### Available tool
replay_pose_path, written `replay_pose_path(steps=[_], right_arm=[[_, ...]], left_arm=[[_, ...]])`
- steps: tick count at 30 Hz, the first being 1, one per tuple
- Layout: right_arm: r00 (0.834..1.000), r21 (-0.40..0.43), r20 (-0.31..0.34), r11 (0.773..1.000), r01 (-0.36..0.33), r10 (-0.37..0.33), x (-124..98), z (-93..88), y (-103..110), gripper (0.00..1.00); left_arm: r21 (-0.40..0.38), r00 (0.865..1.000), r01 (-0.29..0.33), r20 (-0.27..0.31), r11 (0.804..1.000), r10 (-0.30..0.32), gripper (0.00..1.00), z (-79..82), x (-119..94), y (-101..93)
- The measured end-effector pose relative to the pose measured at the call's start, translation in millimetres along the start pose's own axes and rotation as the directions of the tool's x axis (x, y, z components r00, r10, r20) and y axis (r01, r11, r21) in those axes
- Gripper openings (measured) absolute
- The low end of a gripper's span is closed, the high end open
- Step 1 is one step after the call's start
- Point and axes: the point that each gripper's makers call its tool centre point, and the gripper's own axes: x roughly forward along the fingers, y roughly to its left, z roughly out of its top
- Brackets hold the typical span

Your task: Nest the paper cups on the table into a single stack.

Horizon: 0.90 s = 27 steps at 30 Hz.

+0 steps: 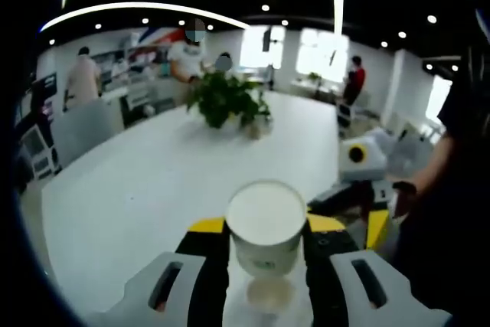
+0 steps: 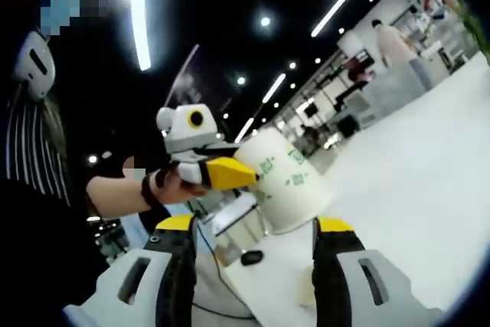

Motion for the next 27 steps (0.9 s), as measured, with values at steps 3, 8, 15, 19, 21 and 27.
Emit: replay_pose_path(steps=[3, 8, 15, 19, 21, 27], right_arm=[[0.999, 0.028, 0.035, 0.999, -0.016, 0.015, -2, 7.6, 0, 0.55], [0.995, 0.092, 0.08, 0.993, -0.067, 0.059, -2, 14.5, 3, 0.46], [0.99, 0.14, 0.126, 0.986, -0.085, 0.067, -6, 17.2, 2, 0.41], [0.988, 0.147, 0.133, 0.984, -0.096, 0.077, -9, 20.1, 2, 0.36], [0.986, 0.155, 0.142, 0.981, -0.114, 0.092, -11, 22.5, 3, 0.32], [0.979, 0.178, 0.168, 0.973, -0.145, 0.115, -14, 31.0, 2, 0.24]], left_arm=[[-0.005, 1.0, 0.005, 0.022, 1.0, -0.005, 0.37, 2.2, -2, -0.9], [-0.061, 0.996, 0.03, 0.082, 0.998, -0.025, 0.37, 8.7, -5, -4.0], [-0.051, 0.996, 0.035, 0.078, 0.998, -0.031, 0.37, 3.9, -8, -8.8], [-0.031, 0.997, 0.036, 0.068, 0.999, -0.034, 0.37, -0.1, -10, -13.3], [-0.026, 0.997, 0.042, 0.07, 0.999, -0.04, 0.37, -0.7, -12, -14.9], [-0.02, 0.996, 0.054, 0.067, 0.998, -0.053, 0.37, -4.7, -15, -17.8]])
